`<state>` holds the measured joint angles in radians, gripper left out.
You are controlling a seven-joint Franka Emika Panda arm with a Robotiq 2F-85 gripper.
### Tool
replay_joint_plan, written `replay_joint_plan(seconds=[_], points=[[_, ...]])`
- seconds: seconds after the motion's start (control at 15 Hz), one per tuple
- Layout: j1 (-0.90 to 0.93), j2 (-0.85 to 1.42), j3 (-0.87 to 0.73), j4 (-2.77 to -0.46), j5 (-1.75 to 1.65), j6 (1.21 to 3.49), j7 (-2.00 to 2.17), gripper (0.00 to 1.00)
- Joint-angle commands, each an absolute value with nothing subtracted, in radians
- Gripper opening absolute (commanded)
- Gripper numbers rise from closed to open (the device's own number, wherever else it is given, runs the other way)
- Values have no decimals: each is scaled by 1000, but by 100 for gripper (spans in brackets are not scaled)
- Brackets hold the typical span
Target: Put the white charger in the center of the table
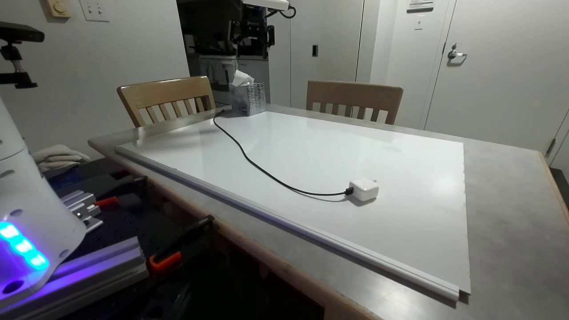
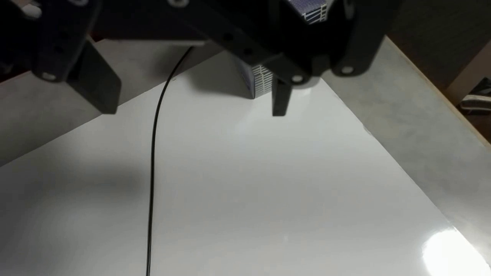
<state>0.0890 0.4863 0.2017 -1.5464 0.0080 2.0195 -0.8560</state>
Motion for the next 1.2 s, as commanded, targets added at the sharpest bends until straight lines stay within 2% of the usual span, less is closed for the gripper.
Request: replay_joint_plan(seconds=[0.0, 0.53, 0.67, 0.73, 1.13], points=[[98, 501, 201, -1517, 0, 1996, -850, 100], [264, 679, 208, -1185, -47, 1561, -398, 100], [290, 725, 209, -1119, -66, 1523, -406, 100], [275, 659, 214, -1222, -52, 1583, -409, 100], [292, 710, 203, -1154, -55, 1560, -409, 100]])
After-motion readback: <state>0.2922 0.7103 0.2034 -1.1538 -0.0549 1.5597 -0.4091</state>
